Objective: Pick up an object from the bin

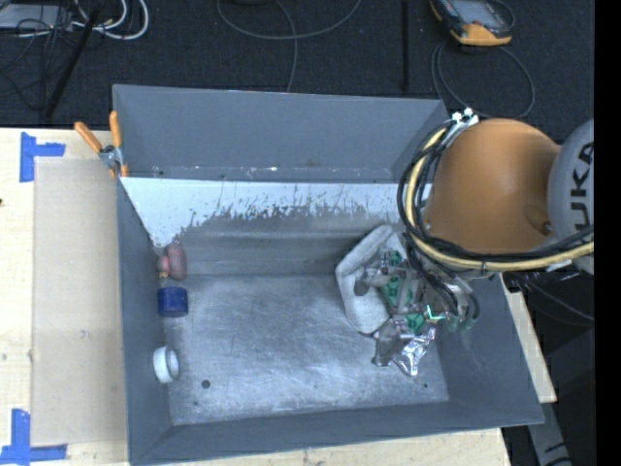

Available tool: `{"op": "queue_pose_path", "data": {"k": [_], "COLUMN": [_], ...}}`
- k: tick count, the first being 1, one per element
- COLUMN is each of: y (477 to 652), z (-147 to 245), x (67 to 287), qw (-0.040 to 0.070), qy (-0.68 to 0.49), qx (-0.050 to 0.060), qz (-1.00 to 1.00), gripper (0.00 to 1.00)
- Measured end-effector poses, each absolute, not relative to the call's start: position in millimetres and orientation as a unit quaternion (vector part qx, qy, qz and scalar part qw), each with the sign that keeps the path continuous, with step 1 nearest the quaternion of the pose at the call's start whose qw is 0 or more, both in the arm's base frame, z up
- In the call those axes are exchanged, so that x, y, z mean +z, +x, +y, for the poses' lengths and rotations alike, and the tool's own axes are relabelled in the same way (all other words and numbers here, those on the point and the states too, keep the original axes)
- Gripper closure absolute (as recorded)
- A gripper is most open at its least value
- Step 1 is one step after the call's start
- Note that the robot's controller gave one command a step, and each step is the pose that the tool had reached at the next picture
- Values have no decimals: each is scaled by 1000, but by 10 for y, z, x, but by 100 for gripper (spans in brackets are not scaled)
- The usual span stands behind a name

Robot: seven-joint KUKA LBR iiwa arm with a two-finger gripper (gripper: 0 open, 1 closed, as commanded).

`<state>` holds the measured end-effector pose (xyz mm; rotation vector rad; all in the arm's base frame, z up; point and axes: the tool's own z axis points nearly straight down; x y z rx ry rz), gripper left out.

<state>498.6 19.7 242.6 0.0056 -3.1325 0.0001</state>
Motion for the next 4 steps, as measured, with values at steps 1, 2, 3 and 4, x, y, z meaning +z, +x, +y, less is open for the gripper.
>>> {"op": "queue_pose_path", "data": {"k": [1, 2, 3, 4], "y": [5120, 5474, 5698, 5723], "z": [-501, -900, -1249, -1223], "x": [1837, 722, 727, 754], "qw": [1, 6, 7, 1], "qy": [133, 239, 256, 255], "qx": [-1, -1, -4, -4], "qz": [-991, -971, -967, -967], "gripper": [0, 0, 0, 100]}}
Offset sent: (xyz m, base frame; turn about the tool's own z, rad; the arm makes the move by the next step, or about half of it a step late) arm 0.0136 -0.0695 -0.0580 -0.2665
